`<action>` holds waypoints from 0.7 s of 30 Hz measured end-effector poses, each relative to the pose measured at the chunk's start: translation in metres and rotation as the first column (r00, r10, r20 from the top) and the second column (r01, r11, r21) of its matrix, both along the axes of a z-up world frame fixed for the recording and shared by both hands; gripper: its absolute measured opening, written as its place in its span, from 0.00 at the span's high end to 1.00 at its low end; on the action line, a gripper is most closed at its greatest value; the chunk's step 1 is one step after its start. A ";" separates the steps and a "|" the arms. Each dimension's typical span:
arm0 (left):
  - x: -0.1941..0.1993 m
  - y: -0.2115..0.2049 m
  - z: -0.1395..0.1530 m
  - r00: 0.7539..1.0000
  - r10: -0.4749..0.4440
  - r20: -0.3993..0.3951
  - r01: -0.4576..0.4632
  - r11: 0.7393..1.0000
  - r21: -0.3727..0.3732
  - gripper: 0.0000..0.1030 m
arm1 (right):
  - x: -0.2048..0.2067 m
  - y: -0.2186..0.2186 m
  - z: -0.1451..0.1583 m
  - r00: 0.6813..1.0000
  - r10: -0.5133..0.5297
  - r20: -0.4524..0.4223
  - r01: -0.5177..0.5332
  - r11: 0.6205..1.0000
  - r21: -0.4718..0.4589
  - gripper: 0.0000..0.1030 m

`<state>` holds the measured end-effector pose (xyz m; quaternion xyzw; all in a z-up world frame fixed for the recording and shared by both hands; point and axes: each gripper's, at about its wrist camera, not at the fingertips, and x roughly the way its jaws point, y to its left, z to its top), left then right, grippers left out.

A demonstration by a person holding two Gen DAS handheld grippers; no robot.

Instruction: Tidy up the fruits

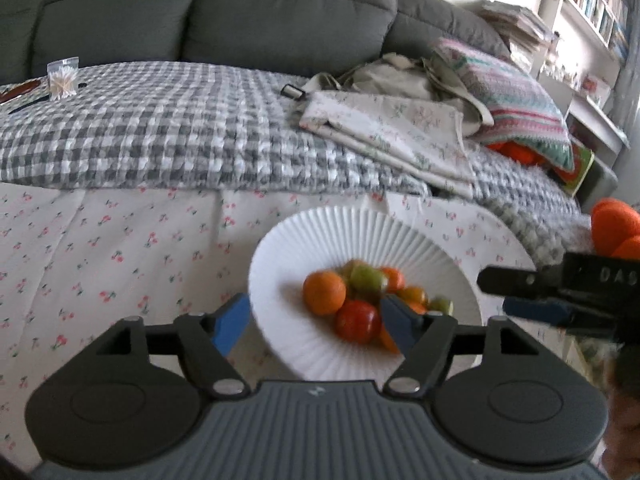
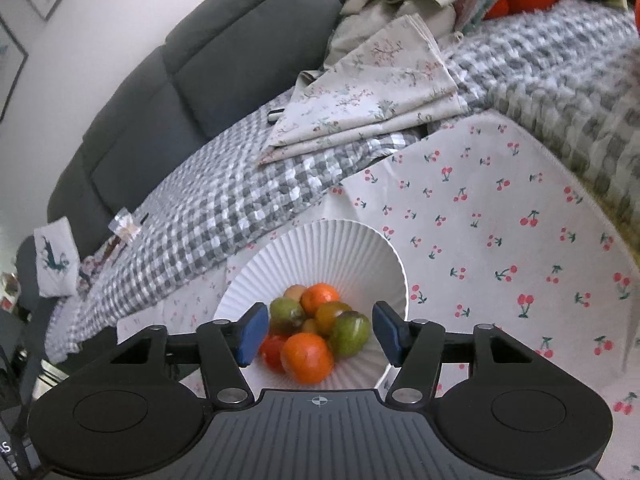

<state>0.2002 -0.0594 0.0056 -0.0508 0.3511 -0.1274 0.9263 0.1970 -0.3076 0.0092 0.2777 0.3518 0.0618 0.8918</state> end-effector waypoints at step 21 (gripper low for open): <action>-0.078 0.003 0.012 0.999 0.034 0.005 -0.034 0.996 0.082 0.12 | -0.101 0.036 0.042 0.986 0.128 0.111 -0.096 0.963 -0.253 0.27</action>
